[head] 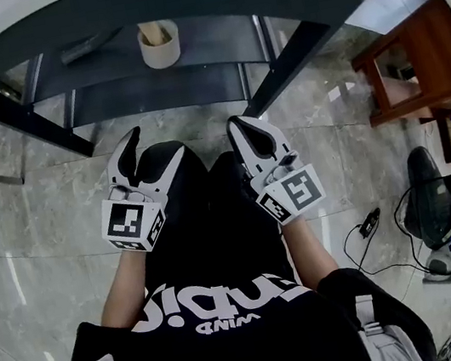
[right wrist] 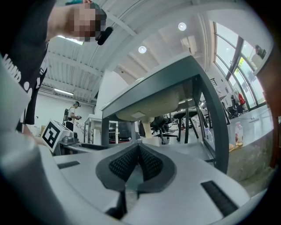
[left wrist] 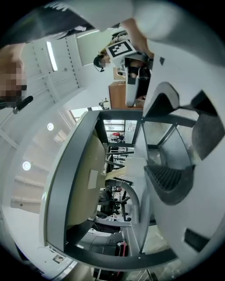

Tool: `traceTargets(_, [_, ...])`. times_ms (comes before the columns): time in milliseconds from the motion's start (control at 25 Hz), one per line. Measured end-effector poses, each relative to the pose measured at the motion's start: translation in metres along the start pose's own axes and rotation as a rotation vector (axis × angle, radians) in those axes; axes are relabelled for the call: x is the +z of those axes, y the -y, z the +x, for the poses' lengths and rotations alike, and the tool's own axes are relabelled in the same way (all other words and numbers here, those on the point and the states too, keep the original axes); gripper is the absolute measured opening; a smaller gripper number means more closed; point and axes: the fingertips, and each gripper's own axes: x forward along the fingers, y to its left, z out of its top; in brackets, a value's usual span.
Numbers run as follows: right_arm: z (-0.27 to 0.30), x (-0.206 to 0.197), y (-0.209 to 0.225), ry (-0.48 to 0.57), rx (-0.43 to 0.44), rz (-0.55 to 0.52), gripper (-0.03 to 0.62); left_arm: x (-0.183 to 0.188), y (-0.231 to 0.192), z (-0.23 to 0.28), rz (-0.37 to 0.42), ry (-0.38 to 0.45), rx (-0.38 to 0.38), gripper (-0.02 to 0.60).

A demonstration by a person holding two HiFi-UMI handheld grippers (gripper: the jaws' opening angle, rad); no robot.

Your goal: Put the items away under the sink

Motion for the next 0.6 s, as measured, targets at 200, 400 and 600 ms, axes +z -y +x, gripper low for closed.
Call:
traceTargets(200, [0.003,-0.005,0.001,-0.007,0.009,0.011,0.018,0.010,-0.007,0.002,0.047,0.030,0.079,0.026])
traceTargets(400, [0.013,-0.003,0.003,-0.028,0.015,0.024,0.018,0.023,-0.009,0.004,0.029,0.043,0.041,0.020])
traceTargets(600, [0.028,0.043,-0.006,-0.084,0.026,0.066,0.018,0.077,-0.013,-0.003,0.037,-0.013,0.005,0.020])
